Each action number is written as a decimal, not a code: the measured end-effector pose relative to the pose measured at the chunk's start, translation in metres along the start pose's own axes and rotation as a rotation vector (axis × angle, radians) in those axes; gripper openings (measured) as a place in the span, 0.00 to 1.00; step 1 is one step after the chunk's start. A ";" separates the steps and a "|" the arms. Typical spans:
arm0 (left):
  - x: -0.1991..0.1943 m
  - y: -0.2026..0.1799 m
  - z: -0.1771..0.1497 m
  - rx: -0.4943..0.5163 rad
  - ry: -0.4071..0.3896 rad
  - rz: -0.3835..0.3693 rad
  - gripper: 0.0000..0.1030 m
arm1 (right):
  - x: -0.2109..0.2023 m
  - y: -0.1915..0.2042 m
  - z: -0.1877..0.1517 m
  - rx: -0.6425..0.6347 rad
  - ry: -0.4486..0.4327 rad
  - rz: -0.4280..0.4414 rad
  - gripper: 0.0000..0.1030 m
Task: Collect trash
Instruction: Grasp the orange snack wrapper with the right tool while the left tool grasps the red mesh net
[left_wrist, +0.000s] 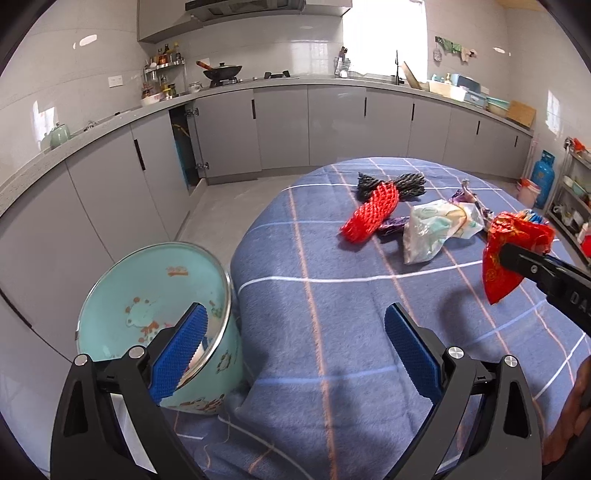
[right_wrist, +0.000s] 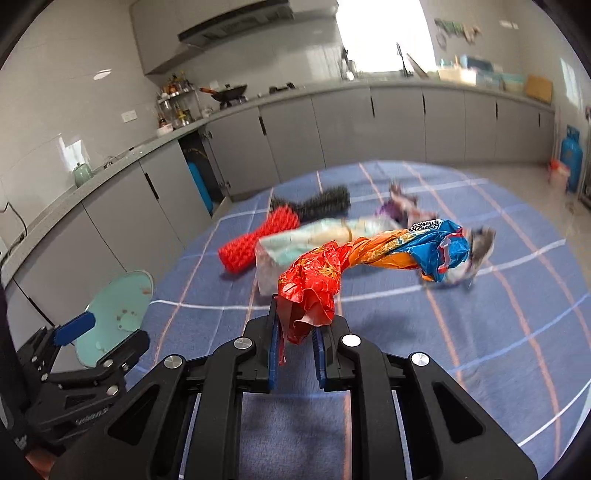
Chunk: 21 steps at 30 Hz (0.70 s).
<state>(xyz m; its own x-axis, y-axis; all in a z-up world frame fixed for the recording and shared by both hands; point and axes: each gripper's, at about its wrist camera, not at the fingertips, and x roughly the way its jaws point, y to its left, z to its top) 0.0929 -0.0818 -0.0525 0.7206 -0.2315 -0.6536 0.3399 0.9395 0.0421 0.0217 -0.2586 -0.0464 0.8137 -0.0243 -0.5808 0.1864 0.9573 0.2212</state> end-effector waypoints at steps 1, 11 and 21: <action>0.003 -0.001 0.003 0.003 0.000 -0.001 0.89 | 0.000 0.001 0.002 -0.012 -0.006 -0.008 0.16; 0.043 -0.014 0.042 0.040 0.010 -0.020 0.85 | 0.020 -0.009 0.013 -0.082 -0.023 -0.073 0.16; 0.099 -0.039 0.075 0.054 0.067 -0.096 0.76 | 0.043 -0.019 0.018 -0.064 0.003 -0.069 0.16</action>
<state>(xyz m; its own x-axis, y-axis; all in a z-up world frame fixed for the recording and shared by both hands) 0.1966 -0.1602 -0.0618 0.6421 -0.3003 -0.7053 0.4386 0.8985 0.0166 0.0628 -0.2834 -0.0618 0.7982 -0.0898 -0.5956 0.2060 0.9699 0.1299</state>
